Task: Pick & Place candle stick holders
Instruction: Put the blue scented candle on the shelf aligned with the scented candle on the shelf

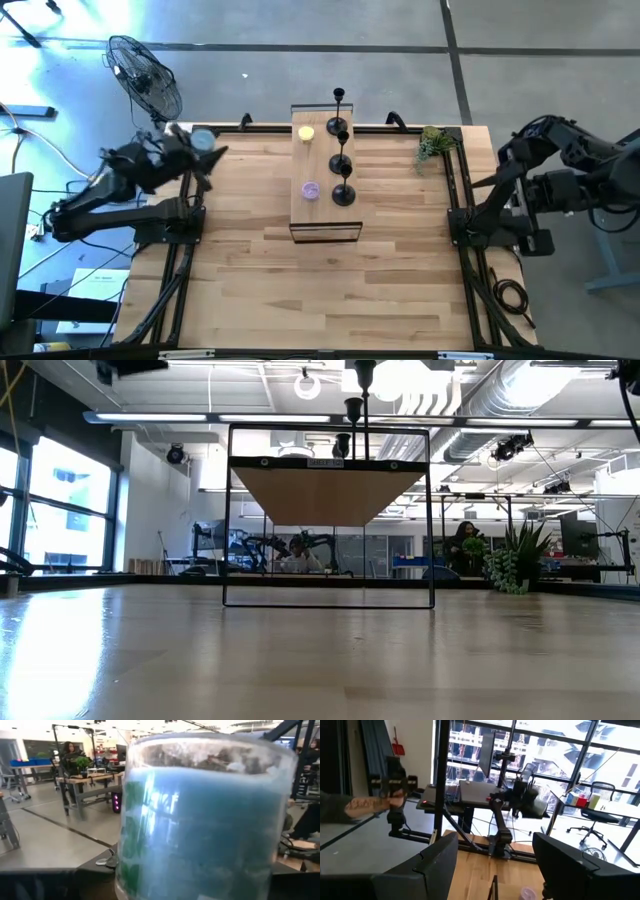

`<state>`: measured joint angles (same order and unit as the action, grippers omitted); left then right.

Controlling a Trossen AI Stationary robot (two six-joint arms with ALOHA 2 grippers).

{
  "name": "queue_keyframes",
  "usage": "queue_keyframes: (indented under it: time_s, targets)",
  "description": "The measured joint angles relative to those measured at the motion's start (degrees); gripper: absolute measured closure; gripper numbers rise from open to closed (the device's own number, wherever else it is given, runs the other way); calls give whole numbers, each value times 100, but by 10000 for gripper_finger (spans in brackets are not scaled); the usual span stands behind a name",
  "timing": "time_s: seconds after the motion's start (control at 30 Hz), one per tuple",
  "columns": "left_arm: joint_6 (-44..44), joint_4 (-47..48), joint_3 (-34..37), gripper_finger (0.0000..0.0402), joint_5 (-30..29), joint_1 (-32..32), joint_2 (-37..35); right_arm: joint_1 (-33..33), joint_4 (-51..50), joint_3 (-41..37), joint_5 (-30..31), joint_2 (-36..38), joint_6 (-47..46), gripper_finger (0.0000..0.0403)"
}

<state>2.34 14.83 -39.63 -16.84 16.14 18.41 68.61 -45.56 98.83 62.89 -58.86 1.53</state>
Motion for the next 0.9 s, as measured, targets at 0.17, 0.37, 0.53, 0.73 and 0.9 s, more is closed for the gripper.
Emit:
queue_keyframes:
  time_s: [0.17,0.37,0.53,0.73,0.9]
  targets:
    - [25,-1030,791,204,75,2,56,1,41,0,2,111,3,151]
    - [-74,-1998,1330,204,280,8,205,-1,46,0,240,174,-9,151]
    - [-343,-2720,1563,204,891,329,780,-1,48,0,286,197,-12,151]
    - [-909,-3909,1582,204,2448,1298,1914,-1,87,0,215,186,-112,151]
    - [-1452,-5143,1582,204,3443,1959,3090,-1,86,0,151,119,-302,151]
